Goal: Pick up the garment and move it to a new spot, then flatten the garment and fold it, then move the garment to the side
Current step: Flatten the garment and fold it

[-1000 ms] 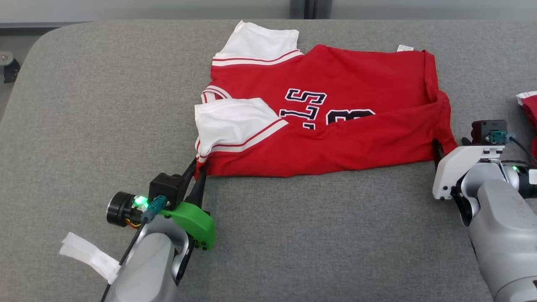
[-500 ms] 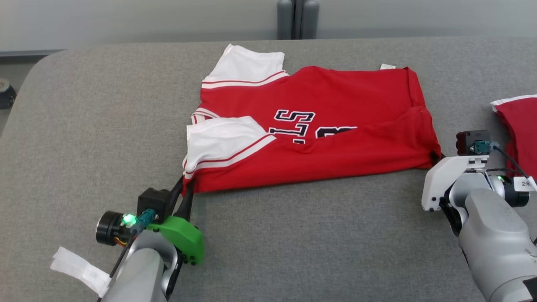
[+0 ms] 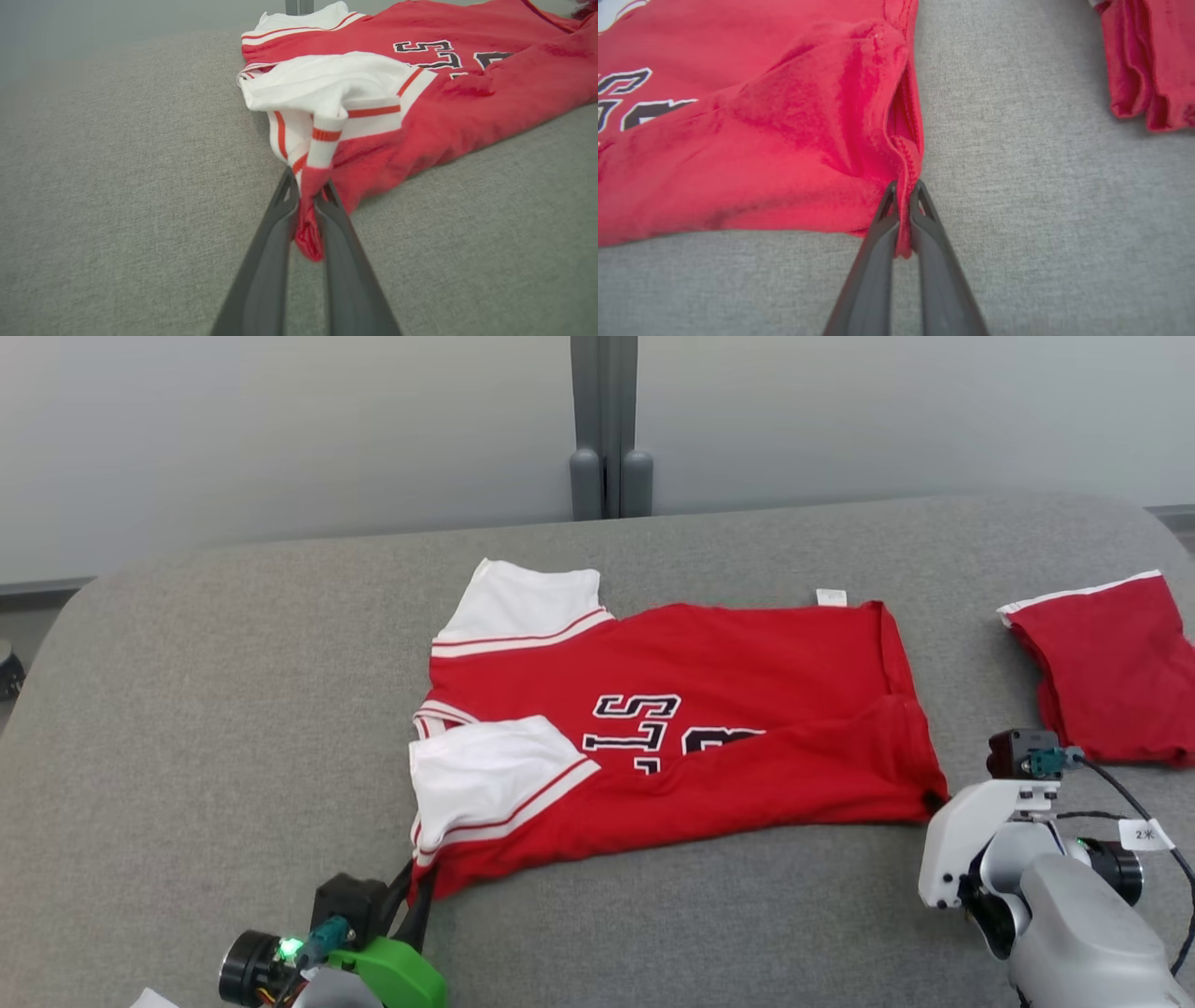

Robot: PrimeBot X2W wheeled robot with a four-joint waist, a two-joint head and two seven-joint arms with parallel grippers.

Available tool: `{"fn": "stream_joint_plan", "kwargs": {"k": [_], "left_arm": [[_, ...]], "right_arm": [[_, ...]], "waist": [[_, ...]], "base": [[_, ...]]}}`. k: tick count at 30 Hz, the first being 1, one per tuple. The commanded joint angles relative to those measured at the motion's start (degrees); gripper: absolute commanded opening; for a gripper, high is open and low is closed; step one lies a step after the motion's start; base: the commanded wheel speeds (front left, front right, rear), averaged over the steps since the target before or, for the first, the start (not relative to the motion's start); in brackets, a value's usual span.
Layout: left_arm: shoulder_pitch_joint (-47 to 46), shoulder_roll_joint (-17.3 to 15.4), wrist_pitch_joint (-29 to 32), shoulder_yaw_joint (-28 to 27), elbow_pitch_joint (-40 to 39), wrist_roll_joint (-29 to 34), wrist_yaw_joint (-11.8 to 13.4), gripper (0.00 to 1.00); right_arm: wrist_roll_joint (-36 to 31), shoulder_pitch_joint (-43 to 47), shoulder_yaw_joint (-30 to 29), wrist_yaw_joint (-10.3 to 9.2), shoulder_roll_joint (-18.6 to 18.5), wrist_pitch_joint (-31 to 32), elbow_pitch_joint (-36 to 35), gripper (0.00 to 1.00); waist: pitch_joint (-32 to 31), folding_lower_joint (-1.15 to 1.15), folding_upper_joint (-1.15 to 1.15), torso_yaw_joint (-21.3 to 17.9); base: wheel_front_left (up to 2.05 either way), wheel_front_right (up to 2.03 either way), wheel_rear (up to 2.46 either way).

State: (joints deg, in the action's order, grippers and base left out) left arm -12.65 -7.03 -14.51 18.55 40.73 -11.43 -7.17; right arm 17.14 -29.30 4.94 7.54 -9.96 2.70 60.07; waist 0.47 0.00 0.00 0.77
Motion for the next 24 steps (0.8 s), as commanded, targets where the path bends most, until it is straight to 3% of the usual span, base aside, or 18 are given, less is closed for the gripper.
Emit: {"fn": "stream_joint_plan", "kwargs": {"k": [1, 7, 13, 14, 15, 16, 18, 19, 24], "left_arm": [[1.3, -0.8, 0.4, 0.5, -0.7, -0.9, -0.2, 0.00], [4.3, -2.3, 1.5, 1.6, -3.9, -2.9, -0.3, 0.00], [5.7, -2.7, 2.1, 1.7, -5.9, -3.8, 0.2, 0.00], [5.7, -2.7, 2.4, 1.9, -6.0, -3.8, 0.2, 0.00], [5.8, -2.7, 2.8, 2.1, -6.0, -3.9, 0.2, 0.00], [5.9, -2.7, 3.2, 2.2, -6.0, -3.9, 0.2, 0.05], [5.9, -2.7, 3.5, 2.5, -6.1, -3.7, 0.5, 0.83], [5.8, -2.8, 3.6, 2.5, -6.1, -3.7, 0.7, 1.00], [4.6, -3.2, 2.3, 1.5, -7.1, -3.8, 2.5, 1.00]], "right_arm": [[1.1, 2.1, 0.8, -0.10, -1.3, 1.4, -1.8, 0.00], [5.6, 9.3, 1.3, -0.10, -3.8, 5.8, -12.0, 0.00], [5.3, 14.5, -1.5, -0.10, -4.3, 9.6, -20.9, 0.00], [5.0, 15.1, -1.9, -0.10, -4.1, 10.2, -22.0, 0.25], [4.5, 15.7, -2.7, -0.10, -3.9, 11.0, -23.2, 0.94], [4.1, 16.3, -3.5, -0.10, -3.8, 11.9, -24.0, 1.00], [2.5, 17.3, -5.1, -0.10, -3.5, 13.1, -26.0, 1.00], [1.6, 17.5, -6.2, -0.10, -3.2, 13.4, -27.3, 1.00], [-1.8, 18.2, -10.6, -0.06, -1.2, 13.0, -34.4, 1.00]], "waist": [[-2.6, 0.00, 0.00, -1.8], [-4.0, 0.00, 0.00, -2.8], [-4.2, 0.00, 0.00, -3.3], [-4.1, 0.00, 0.00, -3.3], [-4.1, 0.00, 0.00, -3.3], [-4.0, 0.00, 0.00, -3.3], [-3.9, 0.00, 0.00, -3.3], [-3.8, 0.00, 0.00, -3.3], [-3.2, 0.00, 0.00, -3.5]], "base": [[0.00, 0.00, 0.00], [0.00, 0.00, 0.00], [0.00, 0.00, 0.00], [0.00, 0.00, 0.00], [0.00, 0.00, 0.00], [0.00, 0.00, 0.00], [0.00, 0.00, 0.00], [0.00, 0.00, 0.00], [0.00, 0.00, 0.00]]}}
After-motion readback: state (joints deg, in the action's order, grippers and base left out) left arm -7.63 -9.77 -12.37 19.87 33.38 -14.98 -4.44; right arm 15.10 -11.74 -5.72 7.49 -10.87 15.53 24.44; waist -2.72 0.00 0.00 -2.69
